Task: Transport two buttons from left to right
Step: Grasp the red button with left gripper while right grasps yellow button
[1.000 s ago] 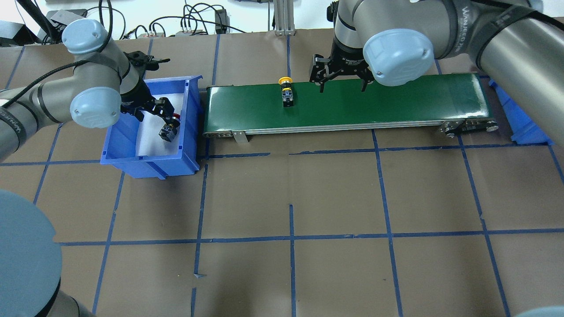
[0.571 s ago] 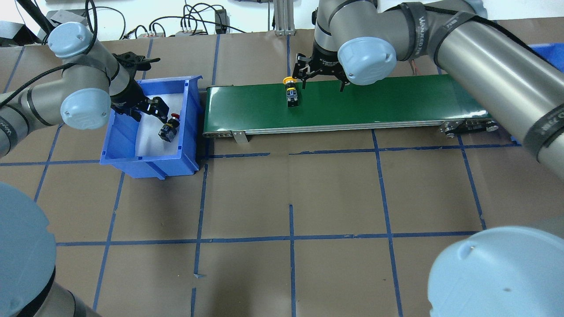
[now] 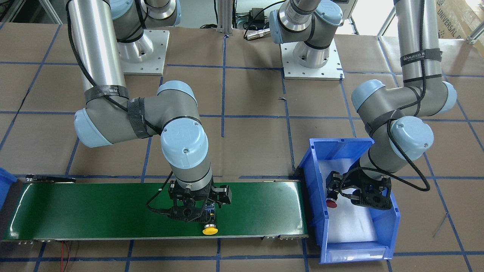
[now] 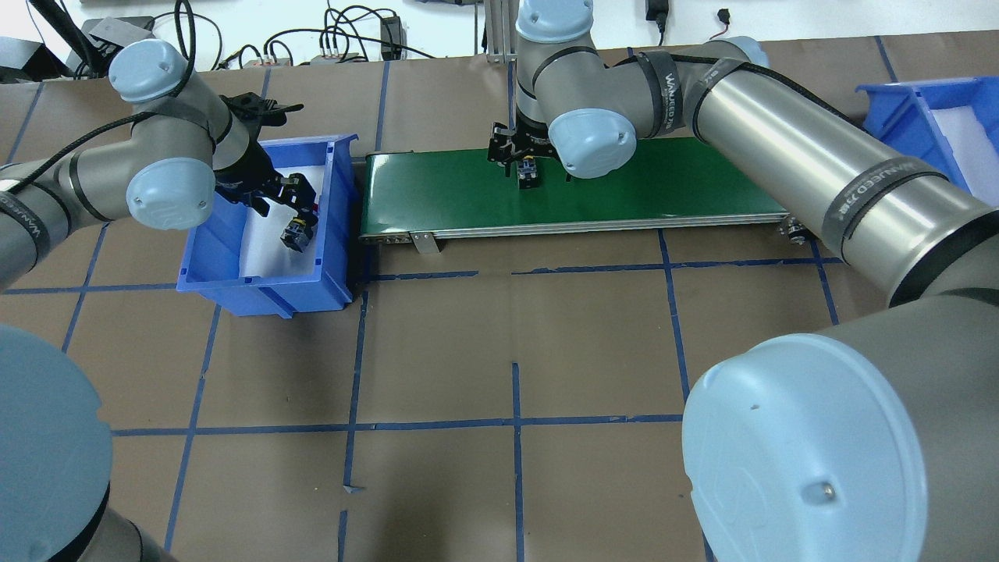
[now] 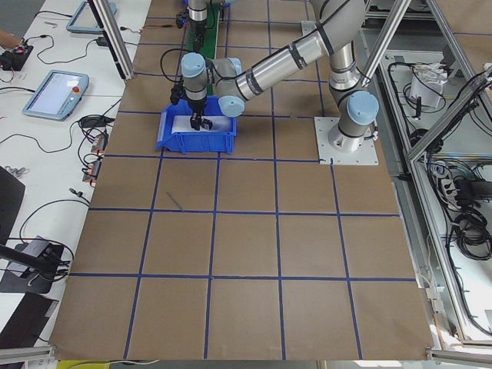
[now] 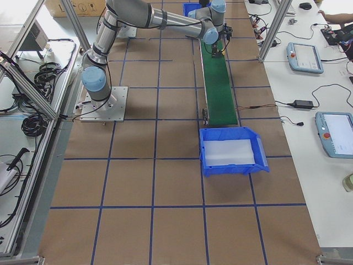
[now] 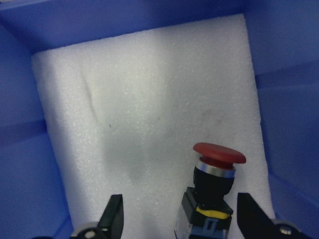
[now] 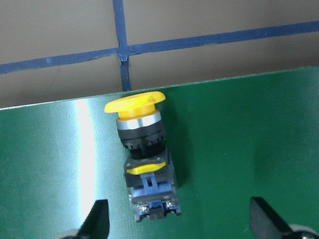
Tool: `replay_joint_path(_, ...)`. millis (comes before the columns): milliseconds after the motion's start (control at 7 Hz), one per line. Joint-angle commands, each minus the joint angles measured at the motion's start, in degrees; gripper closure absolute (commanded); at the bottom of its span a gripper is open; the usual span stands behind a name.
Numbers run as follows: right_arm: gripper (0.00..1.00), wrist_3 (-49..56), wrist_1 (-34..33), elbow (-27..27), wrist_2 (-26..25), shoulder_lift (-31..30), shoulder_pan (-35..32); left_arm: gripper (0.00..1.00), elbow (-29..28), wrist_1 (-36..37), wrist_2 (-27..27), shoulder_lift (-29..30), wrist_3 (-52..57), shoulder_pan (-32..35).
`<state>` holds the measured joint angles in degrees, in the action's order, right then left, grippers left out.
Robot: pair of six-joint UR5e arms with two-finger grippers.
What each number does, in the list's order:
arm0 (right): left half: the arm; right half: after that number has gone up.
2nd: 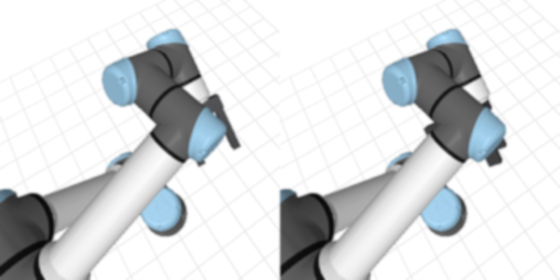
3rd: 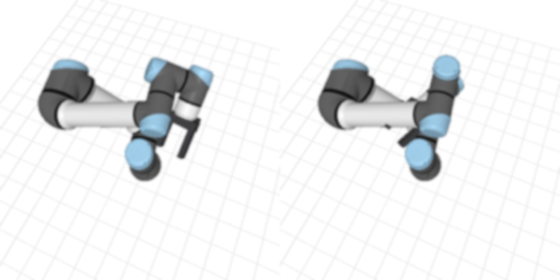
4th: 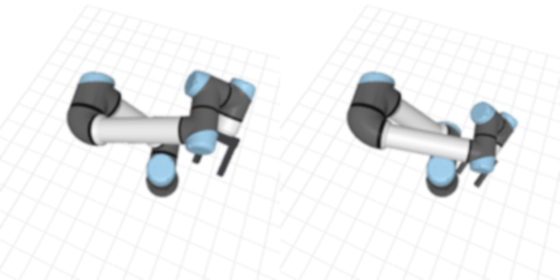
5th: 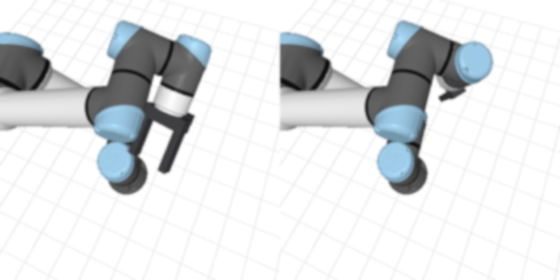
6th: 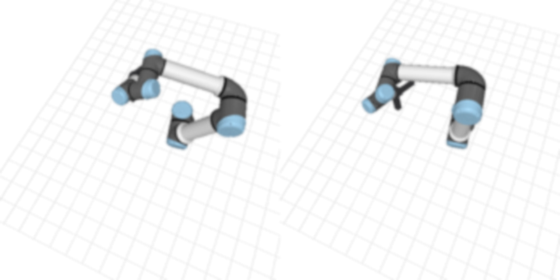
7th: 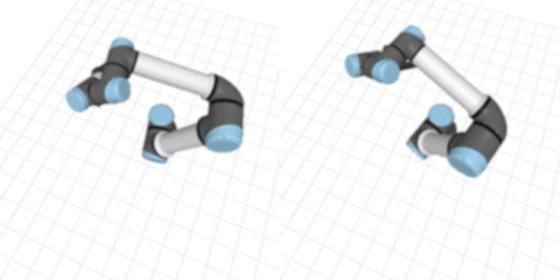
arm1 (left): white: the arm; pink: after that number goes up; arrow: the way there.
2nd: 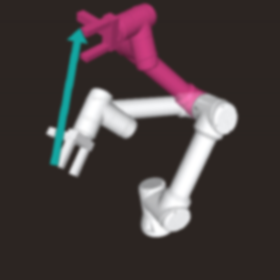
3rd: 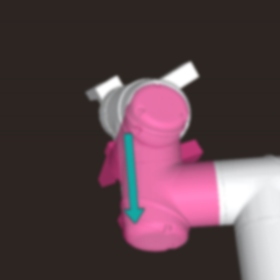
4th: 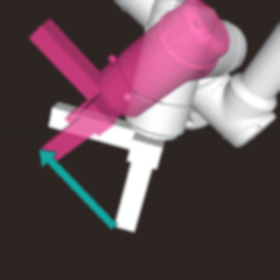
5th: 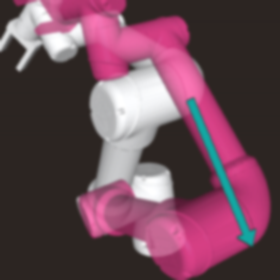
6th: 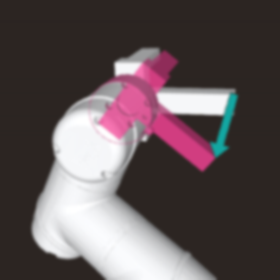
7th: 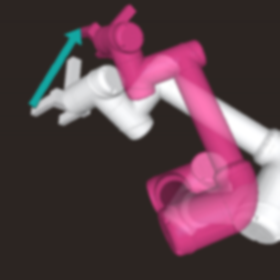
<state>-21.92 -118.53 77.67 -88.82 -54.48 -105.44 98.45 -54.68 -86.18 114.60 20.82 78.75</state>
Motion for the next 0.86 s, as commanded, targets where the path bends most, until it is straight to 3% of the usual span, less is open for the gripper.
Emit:
replay_joint_path(0, 0.02, 0.12, -0.03, -0.15, 0.05, 0.86, 0.14, 0.25, 0.16, -0.16, 0.04, 0.79, -0.17, 0.26)
replay_joint_path(143, 0.11, 0.30, -0.03, -0.24, 0.14, 1.04, 0.49, 0.31, 0.25, -0.08, 0.04, 1.06, -0.25, 0.26)
replay_joint_path(286, 0.31, 0.73, -0.03, -0.24, 0.49, 1.04, 0.76, 0.33, 0.25, -0.08, -0.04, 1.15, -0.25, 0.26)
replay_joint_path(571, 0.82, 2.31, 0.14, -0.32, 0.67, 1.04, 1.02, 0.34, 0.34, -0.16, -0.04, 1.15, -0.17, 0.26)
replay_joint_path(714, 0.91, 3.97, 0.49, -0.32, 0.75, 1.04, 1.46, 0.36, 0.34, -0.16, -0.13, 1.15, -0.25, 0.26)
